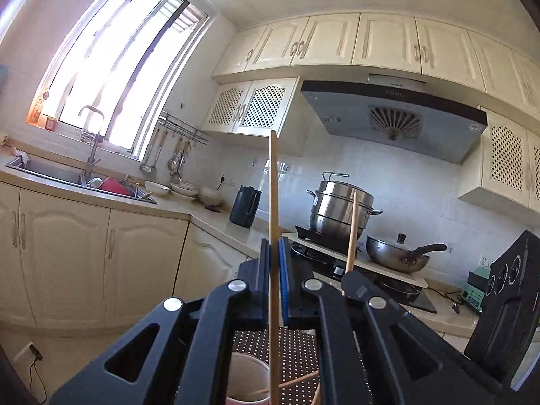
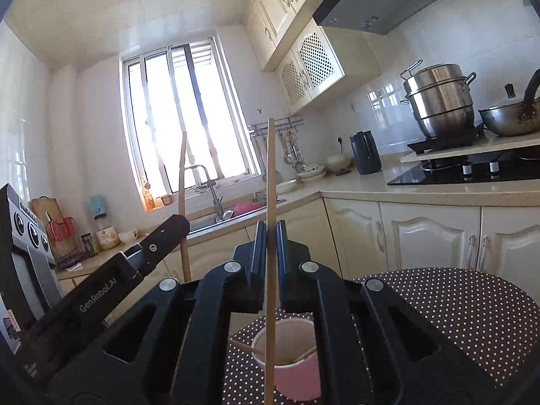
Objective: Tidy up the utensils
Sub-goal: 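Carry both upright chopsticks above the pink cup and lower them in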
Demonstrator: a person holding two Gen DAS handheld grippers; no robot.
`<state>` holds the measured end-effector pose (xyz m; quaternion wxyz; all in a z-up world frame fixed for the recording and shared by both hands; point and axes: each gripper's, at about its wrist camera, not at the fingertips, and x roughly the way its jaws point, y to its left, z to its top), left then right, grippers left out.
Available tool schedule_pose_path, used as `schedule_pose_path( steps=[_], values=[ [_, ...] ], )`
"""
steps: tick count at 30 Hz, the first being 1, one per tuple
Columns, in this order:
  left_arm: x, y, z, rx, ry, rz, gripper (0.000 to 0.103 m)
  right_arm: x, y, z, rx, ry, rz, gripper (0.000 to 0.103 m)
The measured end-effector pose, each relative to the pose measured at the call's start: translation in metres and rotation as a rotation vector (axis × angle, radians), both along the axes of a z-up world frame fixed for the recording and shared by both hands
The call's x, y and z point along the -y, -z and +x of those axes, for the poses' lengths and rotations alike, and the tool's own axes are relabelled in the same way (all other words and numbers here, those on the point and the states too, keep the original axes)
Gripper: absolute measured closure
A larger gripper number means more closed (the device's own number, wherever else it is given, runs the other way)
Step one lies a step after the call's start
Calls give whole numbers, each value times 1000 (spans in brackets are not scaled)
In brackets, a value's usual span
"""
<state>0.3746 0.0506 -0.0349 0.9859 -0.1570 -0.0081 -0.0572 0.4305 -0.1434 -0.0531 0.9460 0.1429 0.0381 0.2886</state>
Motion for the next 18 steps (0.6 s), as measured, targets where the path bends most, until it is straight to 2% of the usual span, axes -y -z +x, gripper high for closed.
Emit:
schedule_pose_path(
  steps=[6, 18],
  values=[
    [6, 11, 17, 23, -28, 22, 97, -9, 5, 13, 87, 15, 2, 97],
    [-4, 35, 42, 23, -44, -18, 97, -14, 22, 29, 120, 20, -3, 97]
  ],
)
